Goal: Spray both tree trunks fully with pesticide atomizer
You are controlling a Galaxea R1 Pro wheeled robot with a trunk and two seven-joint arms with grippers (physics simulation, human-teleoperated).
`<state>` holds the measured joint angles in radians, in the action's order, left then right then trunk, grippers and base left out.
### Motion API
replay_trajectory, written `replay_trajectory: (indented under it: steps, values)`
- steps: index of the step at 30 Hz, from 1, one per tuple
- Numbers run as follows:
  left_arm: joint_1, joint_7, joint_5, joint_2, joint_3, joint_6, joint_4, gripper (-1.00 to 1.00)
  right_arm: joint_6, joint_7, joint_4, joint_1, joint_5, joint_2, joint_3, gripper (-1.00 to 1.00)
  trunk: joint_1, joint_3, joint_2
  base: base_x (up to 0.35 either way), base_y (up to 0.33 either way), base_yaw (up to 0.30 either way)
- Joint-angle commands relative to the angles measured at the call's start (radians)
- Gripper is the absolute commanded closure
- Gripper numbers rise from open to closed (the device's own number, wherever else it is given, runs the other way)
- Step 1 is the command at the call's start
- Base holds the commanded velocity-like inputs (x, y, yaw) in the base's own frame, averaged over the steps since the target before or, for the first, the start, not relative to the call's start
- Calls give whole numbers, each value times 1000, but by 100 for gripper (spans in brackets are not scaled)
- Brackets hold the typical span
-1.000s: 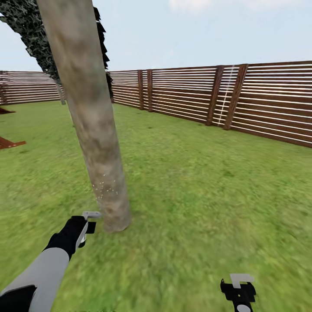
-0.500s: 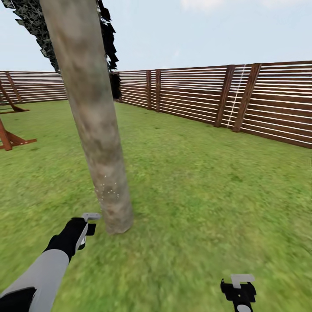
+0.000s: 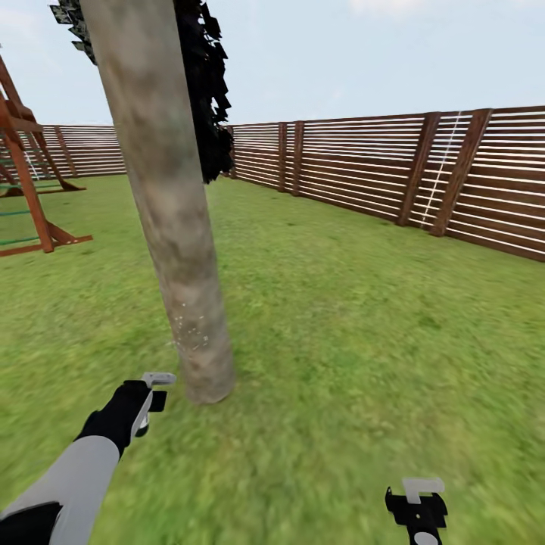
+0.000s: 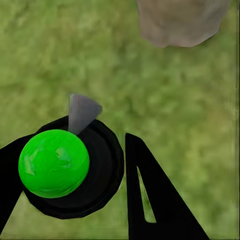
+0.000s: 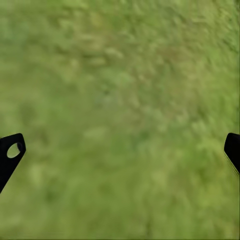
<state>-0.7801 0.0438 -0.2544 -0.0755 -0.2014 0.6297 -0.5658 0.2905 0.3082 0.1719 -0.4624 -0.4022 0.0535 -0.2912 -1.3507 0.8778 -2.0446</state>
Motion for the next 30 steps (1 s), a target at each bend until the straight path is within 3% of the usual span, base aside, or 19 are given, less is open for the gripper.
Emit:
replay_trajectory:
  steps: [1,8,12,23,26,30]
  values:
    - [-1,-1,-4,4,-3,4,3,100,4,2,-2,-1,-10,0,-8,-100,0,1,0,201,-211,56]
    - [11,-1,-5,2,-15,2,19,100,4,2,-2,3,-10,4,-8,-100,0,1,0,236,-191,8]
    - [24,4,-9,1,-85,-29,22,100,4,2,-2,4,-10,2,-8,-100,0,1,0,196,-151,0]
    - [25,4,-5,7,-92,-42,22,100,4,2,-2,4,-10,0,-8,-100,0,1,0,11,-18,192]
    - [25,4,-7,30,-91,-44,23,100,4,2,-2,4,-10,0,-8,-100,0,1,0,0,-226,235]
    - [25,4,-8,35,-89,-45,23,100,4,2,-3,4,-10,1,-8,-100,0,1,0,0,-267,37]
